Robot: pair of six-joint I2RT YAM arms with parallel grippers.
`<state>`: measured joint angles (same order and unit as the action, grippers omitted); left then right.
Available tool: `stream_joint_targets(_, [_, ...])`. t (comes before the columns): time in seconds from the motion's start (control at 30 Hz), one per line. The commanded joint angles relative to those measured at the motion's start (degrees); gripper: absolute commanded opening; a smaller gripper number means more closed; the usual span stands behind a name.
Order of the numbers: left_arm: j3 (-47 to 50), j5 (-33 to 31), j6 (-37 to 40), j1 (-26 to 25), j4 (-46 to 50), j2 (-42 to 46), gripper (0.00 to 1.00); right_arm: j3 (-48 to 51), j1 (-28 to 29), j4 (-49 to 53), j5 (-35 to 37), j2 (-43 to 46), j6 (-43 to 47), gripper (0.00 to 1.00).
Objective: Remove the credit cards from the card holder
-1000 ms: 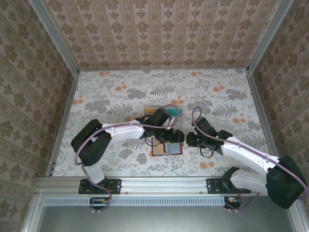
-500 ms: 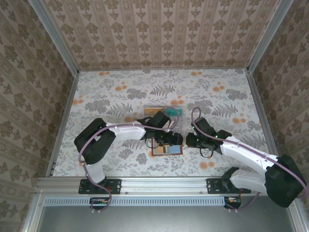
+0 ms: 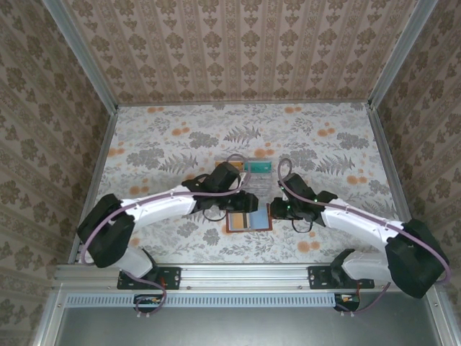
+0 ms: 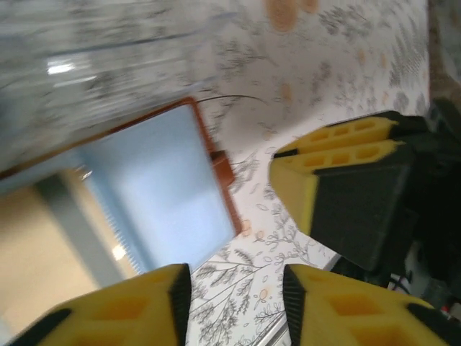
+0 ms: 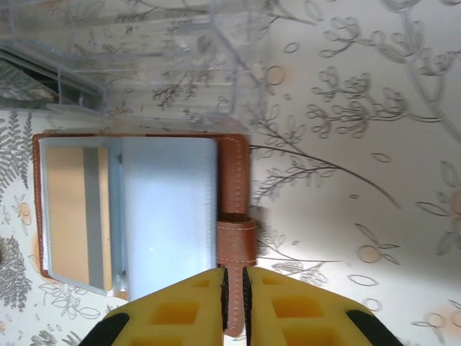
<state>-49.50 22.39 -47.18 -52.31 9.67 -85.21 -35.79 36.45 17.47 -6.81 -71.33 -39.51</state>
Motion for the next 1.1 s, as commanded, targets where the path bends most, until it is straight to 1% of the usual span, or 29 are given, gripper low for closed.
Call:
stream_joint_targets(0.0, [4.59, -4.30, -0.83, 1.78, 4.28, 2.39, 0.23, -2.87, 1.87, -4.44, -3.62, -2.69, -2.00, 0.18])
stream_joint_targets(0.03, [5.69, -4.98, -1.10, 2.10, 4.96, 3.19, 0.21, -3.41, 2.41, -5.08, -4.08, -3.69, -2.30, 0.17])
stream_joint_targets(0.2, [9.06, -5.26, -1.54, 3.27, 4.21, 4.05, 0.00, -4.70, 3.72, -10.45, -8.50, -8.73, -5.14, 0.17])
stream_joint_targets(0.33, [9.90, -4.04, -1.60, 3.29, 1.70, 2.31, 0.00, -5.34, 3.98, -12.54, -10.24, -13.03, -6.48, 0.18])
stream_joint_targets(0.53, [10.12, -3.45, -1.58, 3.27, 0.05, 0.07, 0.00, -5.28, 4.02, -13.82, -11.62, -16.15, -7.84, 0.18])
stream_joint_targets(0.77, [10.97, -3.09, -2.02, 3.27, -0.88, -1.88, 0.00, -4.98, 4.16, -15.36, -12.89, -17.66, -8.48, 0.21])
stream_joint_targets(1.07, [11.61, -3.08, -2.48, 3.27, -1.17, -2.01, 0.00, -4.81, 4.25, -16.19, -14.05, -19.80, -8.63, 0.19])
